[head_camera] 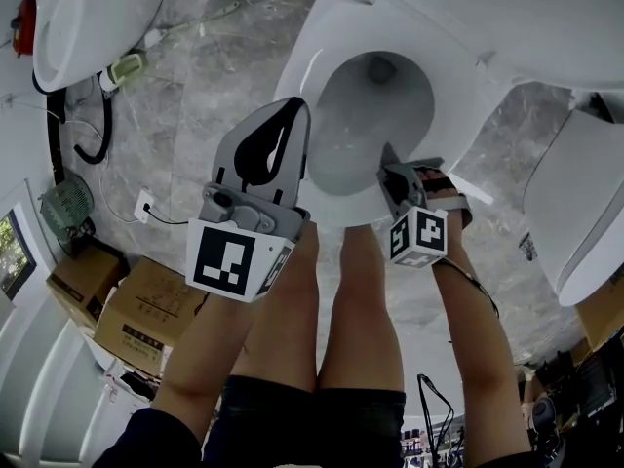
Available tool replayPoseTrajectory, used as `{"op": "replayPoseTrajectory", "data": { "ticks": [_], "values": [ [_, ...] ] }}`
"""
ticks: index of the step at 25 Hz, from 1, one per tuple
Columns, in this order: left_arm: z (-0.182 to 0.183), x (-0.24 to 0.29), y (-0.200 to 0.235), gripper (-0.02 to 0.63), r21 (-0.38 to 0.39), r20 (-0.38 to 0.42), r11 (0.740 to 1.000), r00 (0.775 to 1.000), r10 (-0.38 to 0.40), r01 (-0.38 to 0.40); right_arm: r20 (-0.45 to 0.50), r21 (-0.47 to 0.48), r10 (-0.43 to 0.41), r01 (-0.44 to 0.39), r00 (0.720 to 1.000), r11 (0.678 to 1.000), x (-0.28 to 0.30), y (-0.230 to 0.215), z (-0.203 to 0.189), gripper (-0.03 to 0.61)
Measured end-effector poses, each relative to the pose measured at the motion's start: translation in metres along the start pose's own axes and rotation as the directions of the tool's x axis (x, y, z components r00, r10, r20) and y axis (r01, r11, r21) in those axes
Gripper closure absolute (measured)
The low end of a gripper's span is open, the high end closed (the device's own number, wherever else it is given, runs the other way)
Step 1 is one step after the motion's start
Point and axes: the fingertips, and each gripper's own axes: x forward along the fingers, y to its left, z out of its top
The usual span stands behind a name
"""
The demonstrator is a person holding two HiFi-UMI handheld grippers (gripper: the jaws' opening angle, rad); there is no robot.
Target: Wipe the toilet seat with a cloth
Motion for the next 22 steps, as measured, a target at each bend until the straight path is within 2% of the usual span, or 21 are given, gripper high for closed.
{"op": "replayPoseTrajectory", "data": {
  "ticks": [2, 3, 6, 9, 12, 16, 19, 22],
  "values": [
    [-0.001, -0.002, -0.001, 0.594, 0.002, -0.003, 1.0, 1.0, -0.001, 0.001, 0.053, 0.022, 0.107, -0.108, 0.993, 0.994, 0.007, 0.039, 0.028, 0.517],
    [-0.001, -0.004, -0.001, 0.594, 0.002, -0.004, 1.0, 1.0, -0.001, 0.001, 0.067, 0.017, 0.135, -0.137, 0.989, 0.99, 0.007, 0.051, 0.036, 0.517],
    [-0.002, -0.011, 0.001, 0.594, 0.006, 0.0, 1.0, 1.0, 0.002, -0.002, 0.056, 0.026, 0.133, -0.134, 0.99, 0.991, 0.004, 0.049, 0.029, 0.515],
    [-0.005, -0.017, 0.002, 0.594, 0.002, 0.001, 1.0, 1.0, 0.008, -0.008, 0.02, 0.119, 0.045, -0.047, 0.999, 0.992, -0.007, 0.004, -0.005, 0.515],
    [-0.009, -0.021, 0.0, 0.594, -0.006, 0.002, 1.0, 1.0, 0.01, -0.01, -0.017, 0.153, -0.096, 0.098, 0.995, 0.983, -0.025, -0.048, -0.036, 0.515],
    [-0.011, -0.027, -0.005, 0.594, -0.013, 0.006, 1.0, 1.0, 0.005, -0.005, -0.016, 0.245, -0.284, 0.279, 0.959, 0.928, -0.051, -0.097, -0.062, 0.514],
    [-0.01, -0.031, -0.003, 0.594, -0.019, 0.014, 1.0, 1.0, 0.01, -0.01, -0.005, 0.321, -0.334, 0.318, 0.942, 0.892, -0.055, -0.089, -0.062, 0.515],
    [-0.008, -0.036, 0.001, 0.594, -0.017, 0.019, 1.0, 1.0, 0.02, -0.019, 0.022, 0.397, -0.302, 0.269, 0.953, 0.878, -0.045, -0.046, -0.047, 0.515]
  ]
}}
